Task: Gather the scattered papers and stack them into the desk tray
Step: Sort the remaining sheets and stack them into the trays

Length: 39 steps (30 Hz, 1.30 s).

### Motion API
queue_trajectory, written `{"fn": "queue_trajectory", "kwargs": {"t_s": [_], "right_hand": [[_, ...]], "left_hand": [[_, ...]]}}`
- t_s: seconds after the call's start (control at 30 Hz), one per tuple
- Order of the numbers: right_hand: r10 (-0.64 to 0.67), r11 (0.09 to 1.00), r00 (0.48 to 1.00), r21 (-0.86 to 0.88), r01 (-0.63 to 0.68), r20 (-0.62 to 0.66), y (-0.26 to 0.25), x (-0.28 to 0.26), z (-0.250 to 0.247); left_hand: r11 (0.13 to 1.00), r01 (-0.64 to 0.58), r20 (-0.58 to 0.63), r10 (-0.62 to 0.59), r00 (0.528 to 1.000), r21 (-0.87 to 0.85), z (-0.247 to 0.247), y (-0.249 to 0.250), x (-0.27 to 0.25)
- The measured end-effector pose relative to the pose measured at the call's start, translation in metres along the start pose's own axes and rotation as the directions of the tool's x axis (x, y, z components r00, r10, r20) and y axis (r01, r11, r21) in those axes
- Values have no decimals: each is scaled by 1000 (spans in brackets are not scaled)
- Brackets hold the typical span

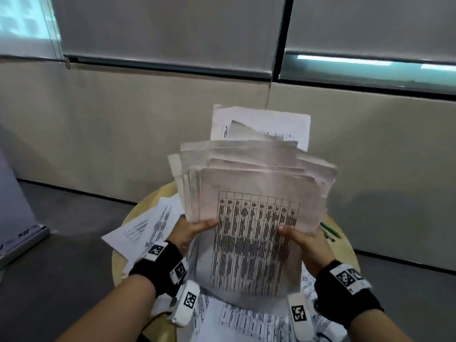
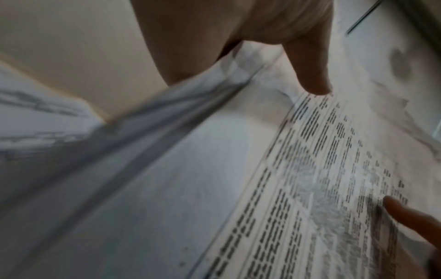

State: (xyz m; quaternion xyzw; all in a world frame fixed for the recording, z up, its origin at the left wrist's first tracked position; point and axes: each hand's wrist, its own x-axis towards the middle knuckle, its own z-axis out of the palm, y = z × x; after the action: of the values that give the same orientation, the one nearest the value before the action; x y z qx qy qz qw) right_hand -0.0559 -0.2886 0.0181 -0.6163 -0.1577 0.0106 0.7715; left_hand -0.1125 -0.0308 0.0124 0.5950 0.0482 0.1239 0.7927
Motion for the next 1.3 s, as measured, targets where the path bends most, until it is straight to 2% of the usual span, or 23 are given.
{"fn": "queue_trajectory", "kwargs": {"t_s": [0.07, 0.17, 0.3, 0.4, 0.53, 0.67, 0.73, 0.8, 0.93, 1.03, 1.17, 1.3], "right_hand": [[18, 1000, 1000, 2, -18, 9, 7, -1, 0], [21, 999, 1000, 36, -22, 18, 3, 6, 0], [-41, 999, 996, -14, 43, 85, -15, 17, -3], [-41, 999, 995, -5, 42, 90, -19, 18, -7], [-35, 999, 997, 30, 33, 75, -10, 18, -14], [-13, 1000, 997, 20, 12, 80, -3, 14, -18], [-2, 999, 998, 34, 0, 63, -2, 14, -19], [-3, 998, 999, 61, 0, 42, -1, 14, -20], [20, 997, 1000, 79, -21, 16, -1, 16, -22], [19, 998, 1000, 52, -18, -7, -4, 17, -20], [1, 1000, 1000, -25, -2, -24, -27, 17, -7], [-82, 995, 991, -66, 75, -110, -42, 27, 3]], "left_hand": [[998, 40, 6, -40, 999, -45, 1, -11, 1], [999, -7, 4, 7, 1000, -51, 1, -8, 10], [996, -64, 84, 68, 994, -56, 0, 29, 25], [988, -131, 151, 142, 978, -81, -1, 62, 31], [975, -219, 163, 222, 961, -32, -2, 85, 34], [972, -232, 203, 233, 951, -29, -1, 85, 34], [978, -196, 206, 207, 956, -70, 1, 78, 31], [984, -143, 201, 162, 966, -107, 3, 66, 26], [998, -27, 158, 35, 987, -51, 2, 33, 19], [1000, 0, 148, 2, 989, -15, 2, 21, 23], [999, -34, 74, 35, 997, -4, 17, 28, 33], [984, -177, -7, 177, 984, -31, 41, 56, 32]]}}
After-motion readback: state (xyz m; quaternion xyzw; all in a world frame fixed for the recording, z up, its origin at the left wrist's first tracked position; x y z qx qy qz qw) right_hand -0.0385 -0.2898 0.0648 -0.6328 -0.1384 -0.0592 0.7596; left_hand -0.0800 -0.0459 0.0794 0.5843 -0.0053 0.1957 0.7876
